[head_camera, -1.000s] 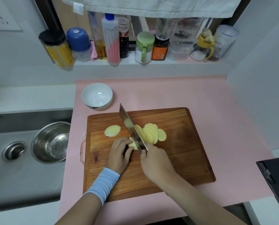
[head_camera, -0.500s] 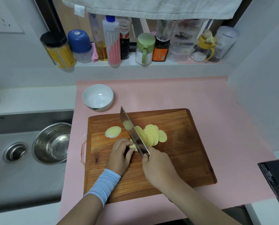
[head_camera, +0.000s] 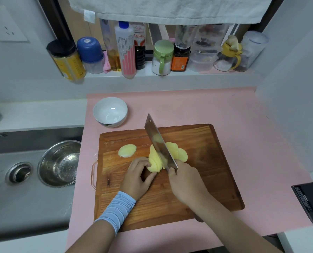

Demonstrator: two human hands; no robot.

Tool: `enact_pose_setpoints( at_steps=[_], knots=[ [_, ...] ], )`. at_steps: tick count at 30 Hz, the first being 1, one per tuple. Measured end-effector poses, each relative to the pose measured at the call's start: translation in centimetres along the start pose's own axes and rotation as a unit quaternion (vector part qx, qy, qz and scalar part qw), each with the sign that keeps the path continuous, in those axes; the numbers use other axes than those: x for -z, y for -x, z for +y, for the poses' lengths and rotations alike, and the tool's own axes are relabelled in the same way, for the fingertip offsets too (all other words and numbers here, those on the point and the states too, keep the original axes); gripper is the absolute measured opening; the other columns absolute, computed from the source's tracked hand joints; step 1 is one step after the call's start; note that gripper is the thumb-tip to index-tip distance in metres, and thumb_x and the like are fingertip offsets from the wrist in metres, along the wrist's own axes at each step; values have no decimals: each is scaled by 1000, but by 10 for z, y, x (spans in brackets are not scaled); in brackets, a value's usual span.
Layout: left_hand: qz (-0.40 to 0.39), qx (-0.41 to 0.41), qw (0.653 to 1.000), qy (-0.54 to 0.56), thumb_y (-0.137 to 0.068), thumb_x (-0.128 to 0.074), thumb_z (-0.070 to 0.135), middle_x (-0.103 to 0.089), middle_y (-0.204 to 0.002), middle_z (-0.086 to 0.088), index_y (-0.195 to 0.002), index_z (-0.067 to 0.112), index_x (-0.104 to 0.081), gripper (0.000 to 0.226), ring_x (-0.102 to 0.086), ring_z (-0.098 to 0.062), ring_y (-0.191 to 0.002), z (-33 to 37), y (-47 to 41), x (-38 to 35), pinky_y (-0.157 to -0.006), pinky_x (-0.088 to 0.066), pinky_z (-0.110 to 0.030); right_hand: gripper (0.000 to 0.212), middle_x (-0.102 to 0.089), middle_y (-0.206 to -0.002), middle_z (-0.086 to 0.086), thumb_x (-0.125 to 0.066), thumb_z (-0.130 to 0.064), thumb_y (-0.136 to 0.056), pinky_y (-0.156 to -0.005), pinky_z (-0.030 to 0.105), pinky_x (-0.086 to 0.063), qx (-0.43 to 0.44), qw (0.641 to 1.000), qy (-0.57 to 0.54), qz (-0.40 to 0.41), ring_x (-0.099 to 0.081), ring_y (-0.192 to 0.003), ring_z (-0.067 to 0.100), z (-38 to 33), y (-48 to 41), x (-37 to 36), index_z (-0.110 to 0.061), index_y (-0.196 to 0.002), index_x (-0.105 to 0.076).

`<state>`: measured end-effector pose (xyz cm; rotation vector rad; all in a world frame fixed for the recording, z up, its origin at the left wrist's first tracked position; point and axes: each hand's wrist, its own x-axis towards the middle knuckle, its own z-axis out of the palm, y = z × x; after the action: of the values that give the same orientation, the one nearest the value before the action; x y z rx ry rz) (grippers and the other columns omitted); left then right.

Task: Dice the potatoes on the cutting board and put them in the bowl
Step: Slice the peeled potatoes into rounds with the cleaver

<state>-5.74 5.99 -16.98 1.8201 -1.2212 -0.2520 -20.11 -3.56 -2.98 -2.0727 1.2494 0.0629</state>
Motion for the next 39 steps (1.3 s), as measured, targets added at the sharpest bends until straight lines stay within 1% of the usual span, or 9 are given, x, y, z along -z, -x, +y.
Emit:
enact_pose_setpoints(
  at_steps=[3,7,12,17,21,25,29,34,39],
  knots=[
    [-14,2,1000,6,-75,-86,17,-57,-123,8,-91,13,-56,34,-55,-6,-115,2,-5,2,-97,-43,-18,21,-63,-82,-6,-41,-30,-106,-61,23,-46,4,1000,2,5,-62,-73,11,0,-4,6,-23,-105,-61],
    [-9,13,1000,9,-75,-83,9,-61,-108,9,-86,14,-52,34,-56,2,-104,2,-6,7,-86,-44,-13,21,-64,-82,-8,-42,-30,-106,-62,23,-49,19,1000,-3,-2,-63,-73,11,-2,-5,4,-24,-106,-62],
    [-56,-16,997,-45,-79,-78,23,-54,-110,8,-109,17,-62,35,-54,-11,-104,1,-13,10,-92,-47,-27,20,-63,-81,-8,-42,-29,-106,-57,22,-42,29,999,-8,-15,-61,-72,10,-2,-3,-3,-24,-108,-61],
    [-46,-7,999,-28,-75,-85,27,-54,-114,11,-104,16,-62,39,-55,-6,-107,3,-9,10,-95,-44,-18,22,-64,-81,-7,-42,-29,-105,-63,26,-47,30,999,-9,-19,-61,-73,10,2,0,-6,-24,-106,-63],
    [-23,22,999,-14,-75,-86,22,-59,-107,11,-97,18,-60,34,-56,-1,-101,7,-10,7,-89,-42,-11,24,-65,-83,-6,-41,-30,-105,-61,25,-46,26,999,-7,-20,-62,-74,10,7,-1,-5,-22,-108,-64],
    [-48,15,998,-27,-75,-80,28,-53,-101,10,-99,21,-57,34,-53,-8,-95,6,-12,9,-84,-46,-24,24,-65,-88,-7,-42,-30,-105,-63,24,-46,30,999,1,-28,-61,-76,9,9,-1,-4,-23,-113,-64],
    [-48,24,998,-18,-70,-86,34,-52,-109,10,-95,22,-55,42,-53,-3,-104,6,-17,8,-90,-42,-15,24,-65,-87,-7,-42,-30,-105,-60,21,-43,34,999,14,-33,-61,-75,9,11,-3,-4,-23,-113,-63],
    [-31,72,997,-16,-67,-82,31,-51,-96,13,-88,26,-46,41,-52,-3,-89,10,-17,2,-76,-44,-21,23,-66,-85,-6,-43,-31,-105,-61,23,-46,27,999,7,-35,-63,-74,10,12,-6,-2,-24,-111,-64],
    [-65,113,991,-31,-65,-87,35,-48,-94,14,-92,27,-46,50,-48,-1,-87,12,-23,1,-72,-37,-14,21,-65,-81,-7,-44,-31,-105,-59,24,-47,27,999,2,-33,-63,-70,11,9,-7,-2,-25,-103,-64]
  ],
)
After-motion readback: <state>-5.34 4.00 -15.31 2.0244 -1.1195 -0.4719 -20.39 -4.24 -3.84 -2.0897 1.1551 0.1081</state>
